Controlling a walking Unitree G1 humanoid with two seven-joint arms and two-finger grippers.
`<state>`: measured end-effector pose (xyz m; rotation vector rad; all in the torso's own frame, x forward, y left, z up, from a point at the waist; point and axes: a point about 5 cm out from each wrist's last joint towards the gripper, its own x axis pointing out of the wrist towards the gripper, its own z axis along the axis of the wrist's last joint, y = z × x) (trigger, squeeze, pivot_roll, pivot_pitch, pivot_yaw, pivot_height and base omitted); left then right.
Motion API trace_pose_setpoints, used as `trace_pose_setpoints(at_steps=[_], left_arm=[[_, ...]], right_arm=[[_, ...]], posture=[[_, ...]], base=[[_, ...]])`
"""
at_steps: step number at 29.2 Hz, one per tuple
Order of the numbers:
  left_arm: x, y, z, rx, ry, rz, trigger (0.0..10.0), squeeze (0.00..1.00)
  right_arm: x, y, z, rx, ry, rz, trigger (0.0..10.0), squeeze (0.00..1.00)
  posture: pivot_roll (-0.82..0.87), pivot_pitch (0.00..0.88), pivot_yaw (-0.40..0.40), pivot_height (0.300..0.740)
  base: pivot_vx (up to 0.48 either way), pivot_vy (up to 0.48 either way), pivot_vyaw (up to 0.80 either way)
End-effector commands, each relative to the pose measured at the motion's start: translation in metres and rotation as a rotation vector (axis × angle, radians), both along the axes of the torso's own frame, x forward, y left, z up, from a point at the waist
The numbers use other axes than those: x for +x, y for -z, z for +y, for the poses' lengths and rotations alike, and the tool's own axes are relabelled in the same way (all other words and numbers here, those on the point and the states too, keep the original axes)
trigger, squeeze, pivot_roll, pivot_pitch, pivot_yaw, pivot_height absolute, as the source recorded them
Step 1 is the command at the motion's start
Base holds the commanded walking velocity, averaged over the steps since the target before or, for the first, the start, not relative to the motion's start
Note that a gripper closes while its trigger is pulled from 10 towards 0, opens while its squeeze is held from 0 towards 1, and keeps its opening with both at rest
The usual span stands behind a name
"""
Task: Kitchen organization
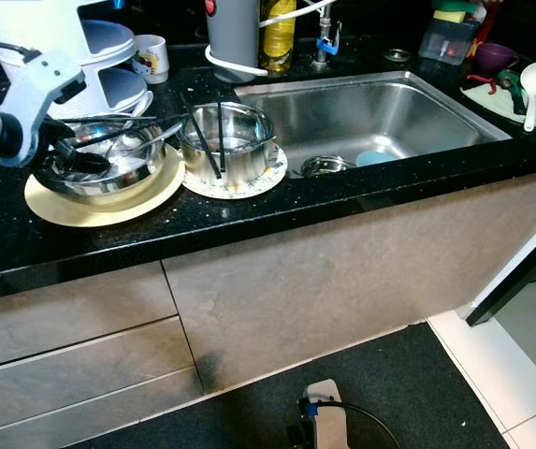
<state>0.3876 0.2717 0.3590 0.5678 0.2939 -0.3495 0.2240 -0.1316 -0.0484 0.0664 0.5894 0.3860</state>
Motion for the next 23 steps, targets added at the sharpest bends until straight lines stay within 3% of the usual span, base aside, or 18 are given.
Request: trace_pose_setpoints(at_steps=[1,3,4,5,6,7,8,23], left_arm=[[0.001,0.001,-0.002,0.007,0.008,0.012,10.0,0.0],[0.001,0.002,-0.003,0.004,0.015,0.017,10.0,0.0],[0.002,0.003,-0.005,-0.001,0.02,0.019,8.3,0.0],[0.002,0.003,-0.006,-0.005,0.028,0.023,4.0,0.0],[0.003,0.004,-0.007,-0.008,0.032,0.024,1.6,0.0],[0.003,0.004,-0.008,-0.01,0.035,0.025,0.5,0.0],[0.004,0.005,-0.01,-0.012,0.039,0.027,0.0,0.0],[0.004,0.002,-0.013,0.002,0.048,0.019,0.0,0.0]], right_arm=[[-0.007,0.005,-0.002,-0.003,0.007,0.027,10.0,0.0],[-0.007,0.005,-0.002,-0.003,0.009,0.027,10.0,0.0],[-0.007,0.005,-0.002,-0.003,0.011,0.028,10.0,0.0],[-0.008,0.005,-0.002,-0.003,0.013,0.029,10.0,0.0],[-0.008,0.006,-0.002,-0.002,0.014,0.029,10.0,0.0],[-0.009,0.006,-0.002,-0.002,0.014,0.03,10.0,0.0],[-0.009,0.006,-0.002,-0.002,0.017,0.03,10.0,0.0],[-0.008,0.006,-0.004,-0.004,0.03,0.031,10.0,0.0]], posture=[[0.04,0.183,-0.021,0.74],[0.04,0.183,-0.016,0.74],[0.04,0.183,-0.016,0.74],[0.04,0.185,-0.013,0.74],[0.04,0.185,-0.013,0.74],[0.04,0.185,-0.012,0.74],[0.04,0.185,-0.012,0.74],[0.04,0.188,-0.007,0.74]], base=[[0.0,0.0,0.0],[0.0,0.0,0.0],[0.0,0.0,0.0],[0.0,0.0,0.0],[0.0,0.0,0.0],[0.0,0.0,0.0],[0.0,0.0,0.0],[0.0,0.0,0.0]])
